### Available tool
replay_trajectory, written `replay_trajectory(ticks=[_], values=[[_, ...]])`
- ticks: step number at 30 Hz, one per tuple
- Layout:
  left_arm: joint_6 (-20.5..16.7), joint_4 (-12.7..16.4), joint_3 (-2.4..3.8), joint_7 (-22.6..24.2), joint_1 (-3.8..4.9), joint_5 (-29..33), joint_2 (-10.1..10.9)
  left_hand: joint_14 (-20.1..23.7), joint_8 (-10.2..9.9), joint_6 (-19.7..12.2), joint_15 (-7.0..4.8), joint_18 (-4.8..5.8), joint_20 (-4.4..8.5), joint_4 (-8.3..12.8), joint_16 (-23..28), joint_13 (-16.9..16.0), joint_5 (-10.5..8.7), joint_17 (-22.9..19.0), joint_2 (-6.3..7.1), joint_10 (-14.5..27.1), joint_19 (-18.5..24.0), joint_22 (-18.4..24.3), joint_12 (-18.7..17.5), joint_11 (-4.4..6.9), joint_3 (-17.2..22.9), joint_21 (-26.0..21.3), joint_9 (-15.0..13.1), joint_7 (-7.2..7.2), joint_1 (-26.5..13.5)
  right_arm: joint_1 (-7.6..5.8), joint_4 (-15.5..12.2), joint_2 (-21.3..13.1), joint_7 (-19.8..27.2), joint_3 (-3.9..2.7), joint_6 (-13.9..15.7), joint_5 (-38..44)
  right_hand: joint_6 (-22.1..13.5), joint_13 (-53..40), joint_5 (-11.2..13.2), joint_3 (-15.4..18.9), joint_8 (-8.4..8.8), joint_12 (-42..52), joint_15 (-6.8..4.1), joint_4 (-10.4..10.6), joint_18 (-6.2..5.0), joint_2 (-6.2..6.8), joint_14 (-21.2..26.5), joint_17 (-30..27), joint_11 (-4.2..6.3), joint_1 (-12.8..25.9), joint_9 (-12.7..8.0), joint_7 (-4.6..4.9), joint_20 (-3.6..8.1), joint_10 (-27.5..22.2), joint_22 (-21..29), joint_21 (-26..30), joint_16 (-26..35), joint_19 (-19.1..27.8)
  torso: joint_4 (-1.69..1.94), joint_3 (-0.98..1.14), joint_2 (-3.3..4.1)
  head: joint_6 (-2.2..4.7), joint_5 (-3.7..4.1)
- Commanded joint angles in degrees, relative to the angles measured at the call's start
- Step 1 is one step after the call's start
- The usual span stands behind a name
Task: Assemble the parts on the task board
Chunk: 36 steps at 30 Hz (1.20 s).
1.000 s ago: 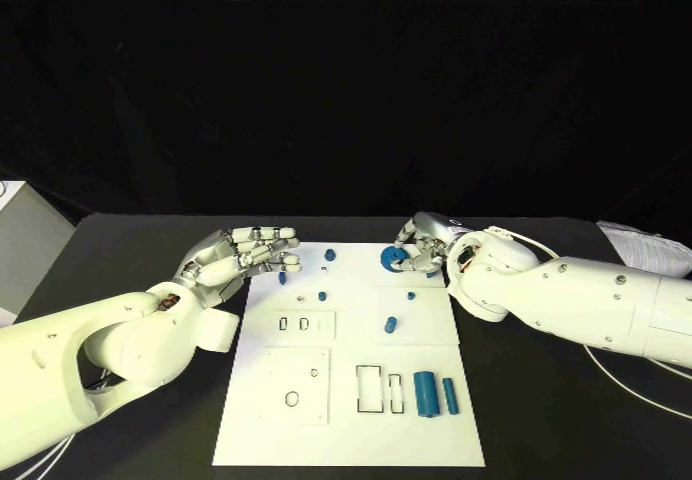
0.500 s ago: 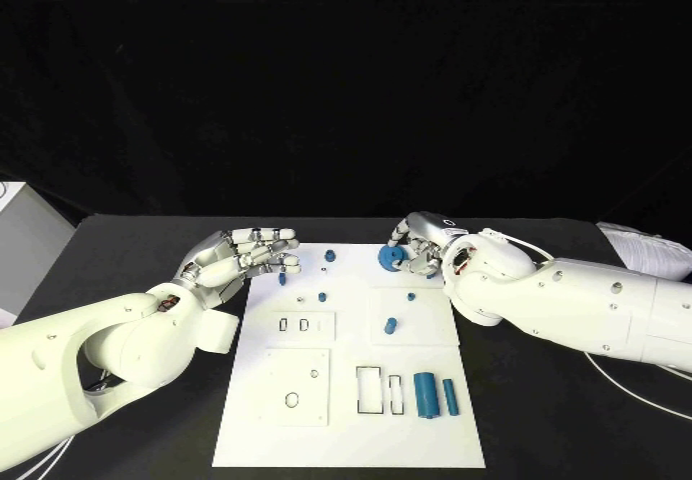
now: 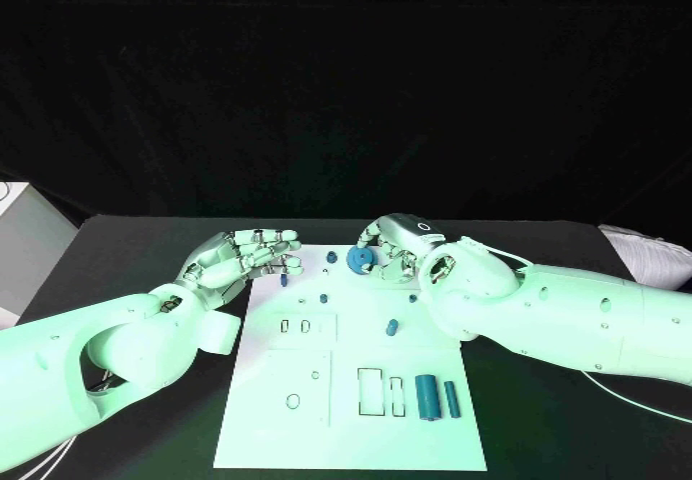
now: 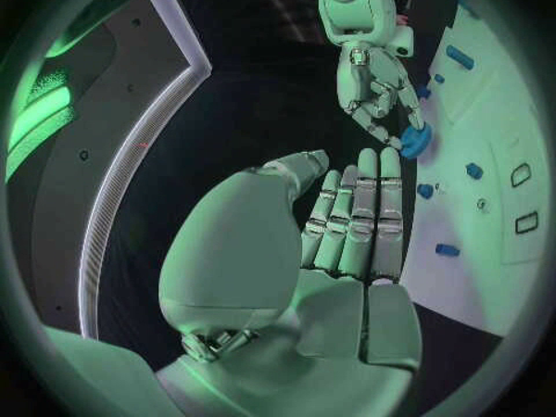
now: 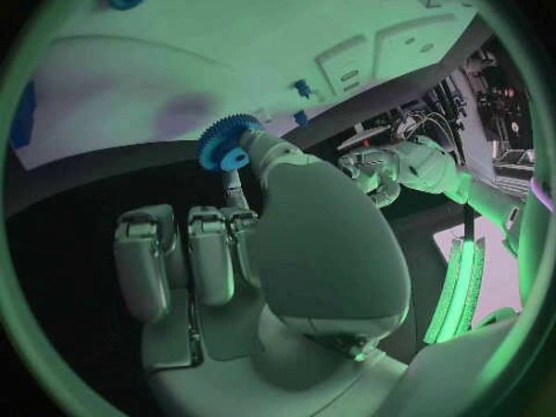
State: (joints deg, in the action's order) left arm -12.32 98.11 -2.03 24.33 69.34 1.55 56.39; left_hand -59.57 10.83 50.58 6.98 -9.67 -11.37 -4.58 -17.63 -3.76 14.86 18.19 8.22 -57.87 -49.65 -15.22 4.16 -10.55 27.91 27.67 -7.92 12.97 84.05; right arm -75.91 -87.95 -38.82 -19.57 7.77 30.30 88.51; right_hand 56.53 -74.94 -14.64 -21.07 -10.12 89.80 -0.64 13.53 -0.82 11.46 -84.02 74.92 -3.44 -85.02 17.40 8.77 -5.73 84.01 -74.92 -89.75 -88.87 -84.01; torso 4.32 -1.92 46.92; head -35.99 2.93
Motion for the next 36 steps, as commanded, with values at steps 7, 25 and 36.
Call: replay_trajectory(ticks=[7, 25, 36], values=[[1.0, 0.3, 0.05, 0.3, 0.06, -0.2, -0.2, 0.3, -0.3, 0.3, -0.11, 0.23, -0.02, 0.3, -0.2, 0.0, -0.19, 0.1, 0.1, -0.4, 0.4, -0.1, -0.3, 0.1, 0.1, 0.2, 0.1, 0.92, -0.5, 0.14, 1.4, 4.8, 0.5, 0.05, 1.5, 5.1, 1.9, -15.1, 0.5, -0.6, -1.43, 0.2, -0.29, 0.1, 0.82, 0.2, -5.4, 12.7, 0.32, 1.0, 0.4, -1.0, 0.5, 6.0, -15.1, -0.3, -0.3, -6.0, 0.15, -0.1, 0.1, 0.09, -0.28], [1.0, 0.3, 0.05, 0.3, 0.07, -0.2, -0.5, 0.4, -0.3, 0.3, -0.11, 0.23, -0.02, 0.4, -0.2, 0.0, -0.19, 0.2, 0.04, -0.4, 0.7, -0.3, -0.3, 0.11, 0.2, 0.5, 0.1, 0.92, -0.6, 1.77, 7.4, 10.7, 0.3, 0.43, -0.2, 5.7, 1.7, -15.1, 0.6, -0.8, -1.35, 0.2, -0.27, 0.1, 0.82, 0.4, -5.4, 12.7, 0.29, 1.3, 0.3, -0.97, 0.5, 6.0, -15.1, -0.3, -0.3, -6.0, 0.34, -0.15, 0.35, -0.5, -0.54], [1.0, 0.2, 0.05, 0.3, 0.07, -0.2, -0.5, 0.4, -0.3, 0.3, -0.11, 0.23, -0.02, 0.4, -0.2, 0.0, -0.19, 0.2, 0.04, -0.4, 0.7, -0.3, -0.3, 0.11, 0.2, 0.5, 0.1, 0.92, -0.6, 2.23, 8.2, 11.0, -0.8, 0.6, -1.6, 6.3, 1.6, -15.1, 0.8, -0.9, -1.32, 0.2, -0.25, 0.2, 0.82, 0.48, -5.4, 12.6, 0.27, 1.6, 0.3, -0.94, 0.49, 6.0, -15.1, -0.3, -0.3, -6.0, 0.3, -0.1, 0.24, -0.85, -0.62]])
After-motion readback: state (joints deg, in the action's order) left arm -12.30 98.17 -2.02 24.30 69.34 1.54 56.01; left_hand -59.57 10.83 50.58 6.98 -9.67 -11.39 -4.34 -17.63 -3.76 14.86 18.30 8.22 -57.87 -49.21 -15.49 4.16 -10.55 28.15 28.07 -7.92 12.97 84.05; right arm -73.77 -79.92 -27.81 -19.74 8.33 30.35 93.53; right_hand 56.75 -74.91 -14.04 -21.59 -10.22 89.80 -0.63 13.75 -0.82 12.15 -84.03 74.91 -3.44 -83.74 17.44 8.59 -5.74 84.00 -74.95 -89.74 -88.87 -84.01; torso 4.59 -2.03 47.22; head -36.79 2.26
